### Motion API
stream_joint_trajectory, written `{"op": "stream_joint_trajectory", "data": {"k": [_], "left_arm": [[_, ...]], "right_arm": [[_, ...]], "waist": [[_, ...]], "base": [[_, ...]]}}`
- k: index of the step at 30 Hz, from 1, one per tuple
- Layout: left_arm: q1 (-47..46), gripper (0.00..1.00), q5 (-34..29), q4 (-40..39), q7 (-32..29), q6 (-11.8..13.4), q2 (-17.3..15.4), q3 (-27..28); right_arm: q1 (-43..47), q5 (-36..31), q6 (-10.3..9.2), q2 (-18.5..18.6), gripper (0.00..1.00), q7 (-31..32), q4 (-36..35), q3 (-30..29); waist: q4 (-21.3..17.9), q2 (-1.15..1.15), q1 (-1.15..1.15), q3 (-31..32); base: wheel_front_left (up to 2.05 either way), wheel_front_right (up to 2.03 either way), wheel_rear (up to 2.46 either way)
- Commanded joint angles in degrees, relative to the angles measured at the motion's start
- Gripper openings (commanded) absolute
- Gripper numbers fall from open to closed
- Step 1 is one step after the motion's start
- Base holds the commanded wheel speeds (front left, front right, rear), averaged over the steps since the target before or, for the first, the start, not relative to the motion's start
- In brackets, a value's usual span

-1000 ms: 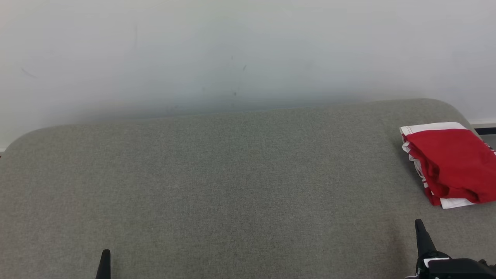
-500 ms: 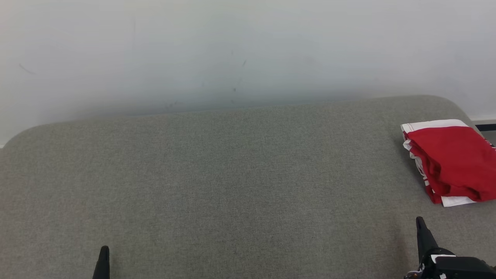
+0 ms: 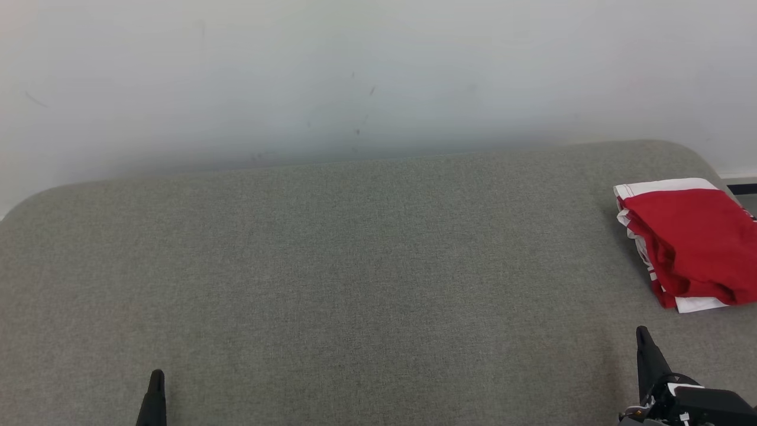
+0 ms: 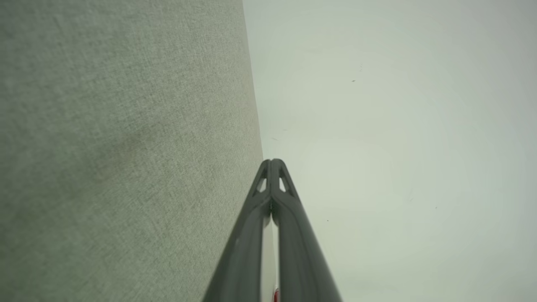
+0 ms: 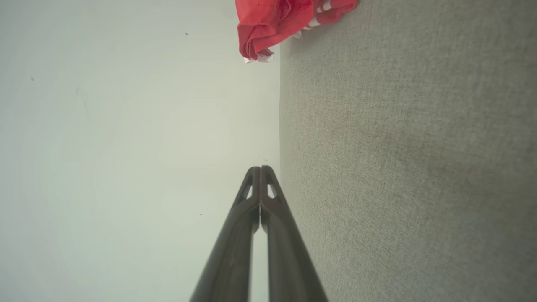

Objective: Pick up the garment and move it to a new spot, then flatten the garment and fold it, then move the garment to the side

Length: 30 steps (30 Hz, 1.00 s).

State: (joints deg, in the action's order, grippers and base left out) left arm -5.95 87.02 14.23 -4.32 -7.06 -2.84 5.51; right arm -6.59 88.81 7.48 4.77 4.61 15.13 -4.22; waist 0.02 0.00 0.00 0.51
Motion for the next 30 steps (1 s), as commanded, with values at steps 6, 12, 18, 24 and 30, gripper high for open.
{"op": "stream_joint_trajectory", "data": {"k": [6,12,18,24,30], "left_arm": [[-1.0,0.00,3.1,0.4,-0.8,-0.4,-0.1,0.5],[-1.3,0.00,5.7,0.7,-1.4,-0.5,-0.1,0.7],[-1.1,0.00,5.5,0.7,-1.4,-0.5,-0.1,0.6],[-1.1,0.00,5.5,0.7,-1.4,-0.5,-0.1,0.6],[-1.1,0.00,5.5,0.7,-1.4,-0.5,-0.1,0.6]], "right_arm": [[-1.0,2.9,0.02,-0.4,0.00,1.0,0.3,-0.7],[-1.2,5.0,0.02,-0.6,0.00,1.7,0.5,-1.3],[-1.3,4.9,0.02,-0.7,0.00,1.8,0.6,-1.4],[-1.3,4.8,0.02,-0.8,0.00,1.8,0.6,-1.5],[-1.3,4.6,0.02,-0.9,0.00,1.9,0.6,-1.6]], "waist": [[0.0,0.00,0.00,-0.3],[0.0,0.00,0.00,-0.6],[0.0,0.00,0.00,-0.7],[0.0,0.00,0.00,-0.7],[0.0,0.00,0.00,-0.7]], "base": [[0.00,0.00,0.00],[0.00,0.00,0.00],[0.00,0.00,0.00],[0.00,0.00,0.00],[0.00,0.00,0.00]]}}
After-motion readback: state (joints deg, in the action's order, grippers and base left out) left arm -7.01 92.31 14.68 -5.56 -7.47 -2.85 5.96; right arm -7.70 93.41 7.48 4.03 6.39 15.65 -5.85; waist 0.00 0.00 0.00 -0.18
